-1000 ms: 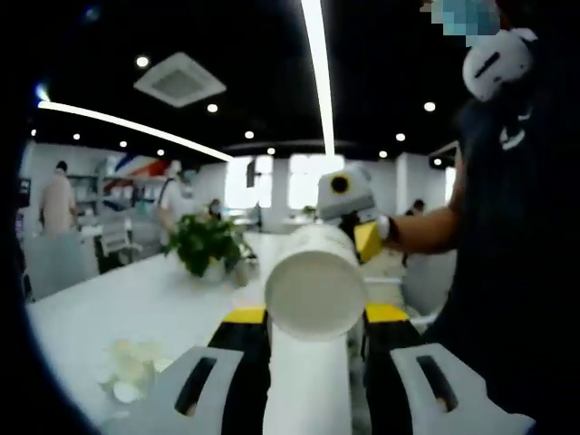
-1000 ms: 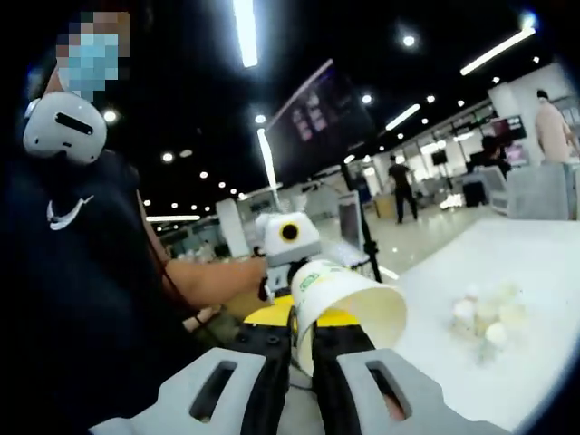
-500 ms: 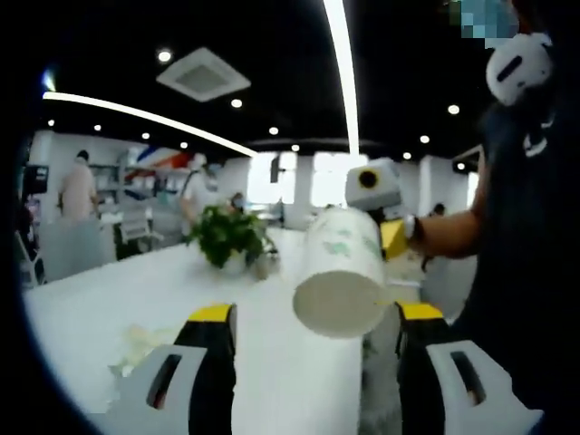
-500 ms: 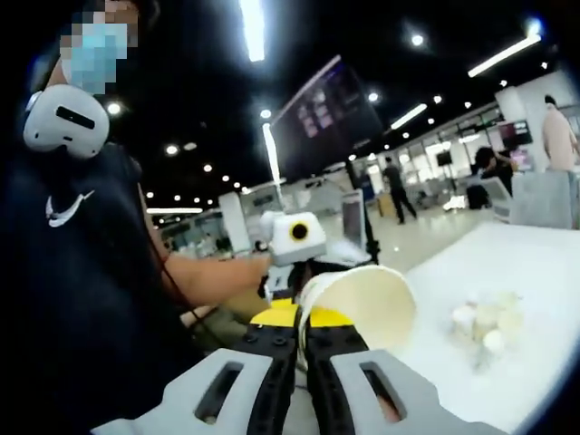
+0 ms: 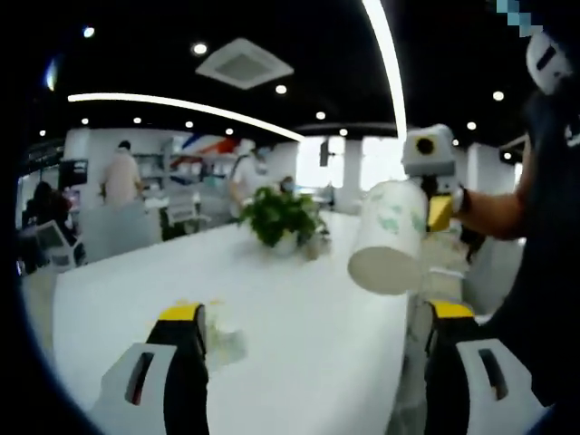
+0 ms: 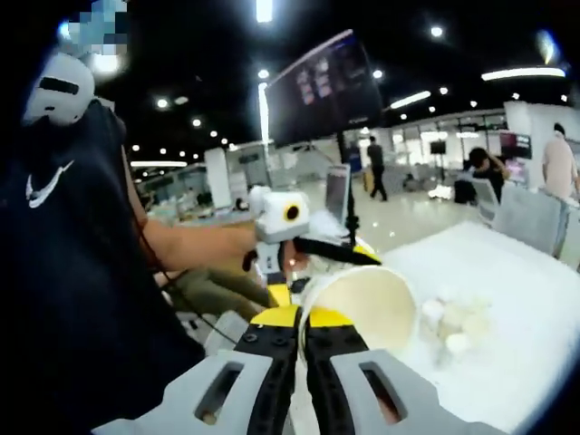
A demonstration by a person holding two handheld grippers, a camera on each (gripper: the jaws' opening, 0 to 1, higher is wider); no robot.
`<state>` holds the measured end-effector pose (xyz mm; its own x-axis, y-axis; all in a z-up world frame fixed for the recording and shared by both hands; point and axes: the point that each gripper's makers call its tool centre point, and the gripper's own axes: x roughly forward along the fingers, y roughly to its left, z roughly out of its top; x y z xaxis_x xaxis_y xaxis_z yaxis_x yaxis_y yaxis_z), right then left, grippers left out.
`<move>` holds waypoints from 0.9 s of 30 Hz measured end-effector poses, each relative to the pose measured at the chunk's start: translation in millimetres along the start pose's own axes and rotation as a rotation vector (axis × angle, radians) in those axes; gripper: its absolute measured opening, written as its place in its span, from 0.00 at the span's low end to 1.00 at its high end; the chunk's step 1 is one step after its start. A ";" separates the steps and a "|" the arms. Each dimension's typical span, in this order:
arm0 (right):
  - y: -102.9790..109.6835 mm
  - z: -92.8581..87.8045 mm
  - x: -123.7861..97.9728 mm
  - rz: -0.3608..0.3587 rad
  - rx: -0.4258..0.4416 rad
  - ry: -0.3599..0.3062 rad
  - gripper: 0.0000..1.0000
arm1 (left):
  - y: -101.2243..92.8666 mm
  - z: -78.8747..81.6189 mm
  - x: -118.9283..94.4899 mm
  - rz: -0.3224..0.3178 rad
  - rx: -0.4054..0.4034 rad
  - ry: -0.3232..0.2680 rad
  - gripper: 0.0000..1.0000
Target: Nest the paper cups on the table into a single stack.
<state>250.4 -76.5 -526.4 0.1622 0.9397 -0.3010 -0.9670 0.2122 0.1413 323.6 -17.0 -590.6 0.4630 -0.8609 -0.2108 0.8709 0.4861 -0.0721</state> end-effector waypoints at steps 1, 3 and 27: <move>-1.1 1.3 -0.6 -0.005 -0.009 0.020 0.00 | 6.2 -2.8 -1.8 0.035 -0.004 -0.001 0.99; -3.7 4.6 -1.1 -0.020 -0.037 0.044 0.00 | 10.3 -3.1 -6.8 0.057 -0.010 -0.025 0.99; -45.2 -42.0 9.7 -0.140 -0.225 0.635 0.00 | 63.5 -53.2 -64.5 0.276 0.025 0.139 0.99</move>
<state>287.4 -88.3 -575.3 0.2081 0.5541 -0.8060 -0.9738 0.1950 -0.1174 340.4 77.4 -633.4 0.6568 -0.6674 -0.3509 0.7202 0.6931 0.0297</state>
